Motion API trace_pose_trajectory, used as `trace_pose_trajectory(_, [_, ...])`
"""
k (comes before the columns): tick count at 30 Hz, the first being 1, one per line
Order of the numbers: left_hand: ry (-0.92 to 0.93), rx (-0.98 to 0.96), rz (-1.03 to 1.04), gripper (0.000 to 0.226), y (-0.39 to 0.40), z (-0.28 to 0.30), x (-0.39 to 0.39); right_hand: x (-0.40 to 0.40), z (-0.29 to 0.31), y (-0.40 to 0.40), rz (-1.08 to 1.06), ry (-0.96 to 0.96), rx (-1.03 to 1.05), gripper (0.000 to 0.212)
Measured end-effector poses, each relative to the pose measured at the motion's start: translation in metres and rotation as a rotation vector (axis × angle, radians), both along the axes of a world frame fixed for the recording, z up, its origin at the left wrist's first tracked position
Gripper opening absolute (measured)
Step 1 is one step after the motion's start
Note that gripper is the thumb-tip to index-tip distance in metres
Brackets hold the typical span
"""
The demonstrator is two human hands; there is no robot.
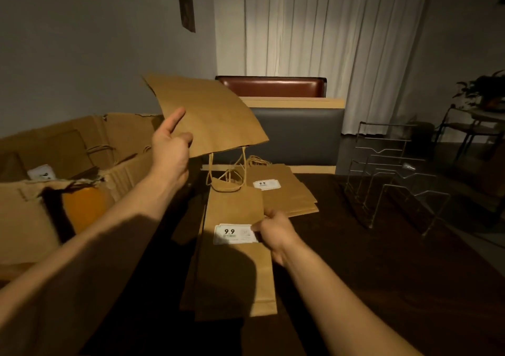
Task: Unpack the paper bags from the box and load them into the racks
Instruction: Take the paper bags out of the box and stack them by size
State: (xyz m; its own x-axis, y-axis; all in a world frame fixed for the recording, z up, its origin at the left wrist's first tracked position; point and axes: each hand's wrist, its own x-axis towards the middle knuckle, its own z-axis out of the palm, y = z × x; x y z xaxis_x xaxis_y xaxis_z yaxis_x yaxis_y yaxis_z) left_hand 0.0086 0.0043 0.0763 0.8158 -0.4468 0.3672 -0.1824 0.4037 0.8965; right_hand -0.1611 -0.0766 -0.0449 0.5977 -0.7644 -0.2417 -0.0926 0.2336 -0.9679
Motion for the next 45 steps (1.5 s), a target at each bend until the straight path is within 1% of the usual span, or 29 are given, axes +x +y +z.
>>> trace_pose_trajectory(2, [-0.013,0.025,0.007,0.062,0.005,-0.001,0.003,0.02,-0.016,0.001,-0.039,0.21,-0.31,0.033])
trace_pose_trajectory(4, [-0.033,0.04,0.0,0.062,0.009,-0.003,0.007,0.03,-0.028,0.003,-0.033,0.477,-0.591,0.031])
trace_pose_trajectory(5, [-0.041,0.051,-0.015,0.062,0.01,-0.003,0.01,0.03,-0.032,0.002,-0.018,0.567,-0.658,0.033])
trace_pose_trajectory(7, [-0.049,0.072,-0.045,0.062,0.013,-0.005,0.013,0.028,-0.032,-0.005,0.004,0.63,-0.681,0.045])
trace_pose_trajectory(9, [-0.081,0.092,-0.065,0.062,0.016,-0.006,0.012,0.023,-0.022,-0.017,-0.048,0.543,-0.642,0.05])
trace_pose_trajectory(11, [-0.122,0.096,-0.085,0.061,0.018,-0.006,0.008,0.014,0.003,-0.029,-0.19,0.321,-0.516,0.034])
trace_pose_trajectory(12, [-0.143,0.093,-0.099,0.06,0.02,-0.005,0.004,0.007,0.02,-0.035,-0.259,0.176,-0.445,0.026])
trace_pose_trajectory(13, [-0.169,0.097,-0.12,0.059,0.02,-0.005,0.001,0.0,0.038,-0.043,-0.29,0.049,-0.389,0.026])
trace_pose_trajectory(14, [-0.204,0.106,-0.146,0.058,0.021,-0.005,-0.002,-0.008,0.057,-0.05,-0.279,-0.058,-0.336,0.03])
trace_pose_trajectory(16, [-0.309,0.151,-0.208,0.056,0.023,-0.007,-0.007,-0.02,0.09,-0.062,-0.17,-0.217,-0.181,0.044])
trace_pose_trajectory(18, [-0.439,0.208,-0.263,0.054,0.026,-0.009,-0.011,-0.026,0.111,-0.073,-0.031,-0.294,0.028,0.061])
trace_pose_trajectory(20, [-0.551,0.254,-0.294,0.051,0.028,-0.012,-0.01,-0.031,0.12,-0.079,0.075,-0.331,0.157,0.074])
trace_pose_trajectory(22, [-0.666,0.332,-0.306,0.049,0.029,-0.014,-0.006,-0.038,0.123,-0.087,0.095,-0.382,0.209,0.079])
trace_pose_trajectory(24, [-0.782,0.456,-0.244,0.047,0.024,-0.013,-0.001,-0.049,0.127,-0.091,0.104,-0.413,0.21,0.067])
trace_pose_trajectory(25, [-0.762,0.483,-0.224,0.043,0.02,-0.012,0.0,-0.055,0.129,-0.091,0.109,-0.391,0.176,0.055])
trace_pose_trajectory(26, [-0.682,0.471,-0.219,0.037,0.015,-0.012,0.0,-0.061,0.132,-0.09,0.131,-0.339,0.111,0.039])
trace_pose_trajectory(27, [-0.508,0.419,-0.251,0.033,0.013,-0.01,-0.002,-0.064,0.134,-0.093,0.136,-0.261,0.009,0.024])
trace_pose_trajectory(28, [-0.289,0.344,-0.321,0.035,0.012,-0.009,-0.004,-0.066,0.134,-0.096,0.14,-0.195,-0.108,0.019])
trace_pose_trajectory(30, [0.168,0.175,-0.6,0.049,0.005,-0.012,-0.006,-0.063,0.135,-0.101,0.102,-0.128,-0.289,0.031])
trace_pose_trajectory(31, [0.263,0.15,-0.672,0.051,0.002,-0.014,-0.009,-0.06,0.137,-0.101,0.08,-0.114,-0.347,0.035])
trace_pose_trajectory(32, [0.275,0.146,-0.682,0.044,-0.003,-0.016,-0.014,-0.058,0.138,-0.101,0.051,-0.107,-0.39,0.039])
trace_pose_trajectory(34, [0.229,0.145,-0.56,0.029,-0.017,-0.02,-0.023,-0.056,0.138,-0.106,-0.013,-0.091,-0.431,0.055])
trace_pose_trajectory(35, [0.226,0.137,-0.499,0.028,-0.025,-0.022,-0.024,-0.056,0.138,-0.111,-0.018,-0.074,-0.413,0.067])
trace_pose_trajectory(36, [0.245,0.126,-0.464,0.026,-0.035,-0.024,-0.023,-0.057,0.136,-0.118,0.0,-0.04,-0.379,0.073])
trace_pose_trajectory(38, [0.283,0.108,-0.426,0.023,-0.052,-0.023,-0.019,-0.057,0.128,-0.128,0.044,0.067,-0.342,0.062])
trace_pose_trajectory(39, [0.295,0.108,-0.426,0.022,-0.06,-0.021,-0.017,-0.057,0.125,-0.134,0.028,0.126,-0.364,0.053])
trace_pose_trajectory(41, [0.271,0.15,-0.441,0.023,-0.075,-0.018,-0.014,-0.053,0.122,-0.15,-0.093,0.173,-0.44,0.046])
trace_pose_trajectory(43, [0.173,0.291,-0.403,0.028,-0.086,-0.02,-0.006,-0.043,0.121,-0.169,-0.182,0.176,-0.496,0.047])
trace_pose_trajectory(45, [0.055,0.491,-0.295,0.036,-0.094,-0.033,0.011,-0.029,0.114,-0.192,-0.203,0.201,-0.484,0.049])
